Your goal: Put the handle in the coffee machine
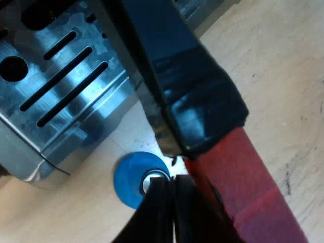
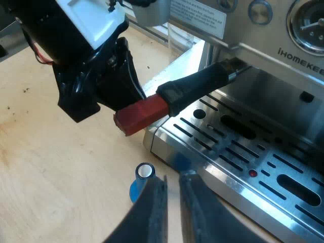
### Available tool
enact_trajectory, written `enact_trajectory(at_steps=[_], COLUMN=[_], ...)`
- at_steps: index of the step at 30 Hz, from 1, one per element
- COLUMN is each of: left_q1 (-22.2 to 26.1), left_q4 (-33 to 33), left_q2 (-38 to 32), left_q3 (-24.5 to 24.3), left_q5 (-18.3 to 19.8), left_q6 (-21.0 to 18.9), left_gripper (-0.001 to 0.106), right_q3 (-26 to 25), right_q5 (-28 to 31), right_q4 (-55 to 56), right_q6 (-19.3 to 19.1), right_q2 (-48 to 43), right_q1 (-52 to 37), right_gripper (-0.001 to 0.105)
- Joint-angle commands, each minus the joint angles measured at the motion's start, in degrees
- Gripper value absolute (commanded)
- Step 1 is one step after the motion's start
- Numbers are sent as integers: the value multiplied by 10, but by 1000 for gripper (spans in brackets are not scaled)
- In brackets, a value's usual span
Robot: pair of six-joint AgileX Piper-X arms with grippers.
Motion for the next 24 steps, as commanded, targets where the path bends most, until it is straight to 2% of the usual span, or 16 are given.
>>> enact_trajectory(at_steps=[1, 14, 19, 24], left_q1=[-12, -12, -12, -12], left_q4=[1, 5, 5, 5], left_q2=[-12, -13, -13, -13], left_q3=[-2, -2, -2, -2], left_q5=[68, 86, 87, 109], left_q6=[-14, -27, -27, -30], left_gripper=[1, 1, 1, 1], right_q3=[-6, -6, -6, -6], right_q5=[0, 0, 0, 0], right_q4=[0, 8, 26, 35], right_q6=[-1, -1, 13, 17], right_q2=[-5, -5, -5, -5], right_q1=[-1, -1, -1, -1], right_gripper=[11, 11, 11, 11])
